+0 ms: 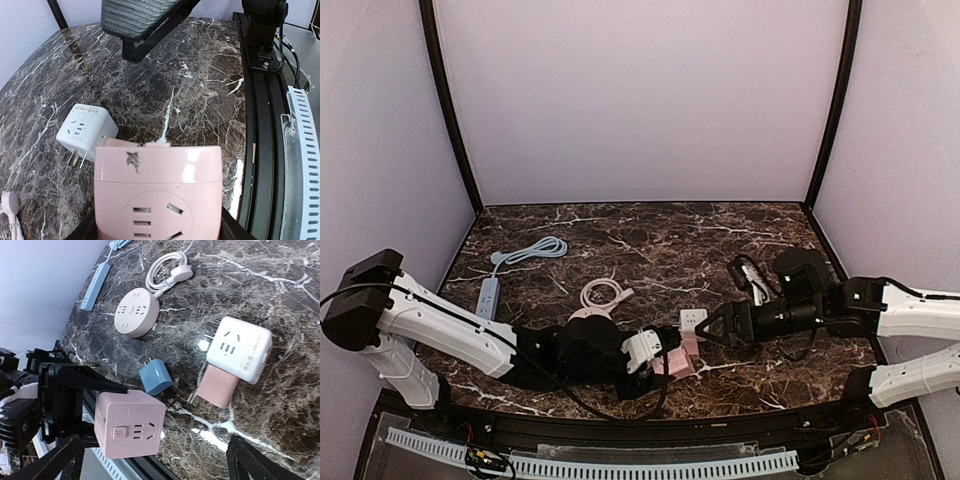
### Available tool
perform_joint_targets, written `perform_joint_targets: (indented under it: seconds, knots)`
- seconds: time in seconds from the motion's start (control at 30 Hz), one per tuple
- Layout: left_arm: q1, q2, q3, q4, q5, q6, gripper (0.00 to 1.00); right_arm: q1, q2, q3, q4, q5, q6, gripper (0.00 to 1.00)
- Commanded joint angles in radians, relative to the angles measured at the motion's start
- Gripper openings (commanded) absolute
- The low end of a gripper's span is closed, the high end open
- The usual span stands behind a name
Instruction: Insert the plug
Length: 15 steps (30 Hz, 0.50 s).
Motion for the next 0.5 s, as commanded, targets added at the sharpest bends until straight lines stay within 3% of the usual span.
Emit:
perform_joint_targets:
  seconds: [0.0,0.47]
  knots:
    - [-0.003,-0.071,-0.085,0.214,0.029,0.099,0.21,0.008,0.068,0.075,-0.015,-0.184,0.029,0.99]
    - [-0.003,-0.108,-0.184,0.387,0.030,0.150,0.21,0.041,0.204,0.184,-0.087,-0.284,0.059,0.99]
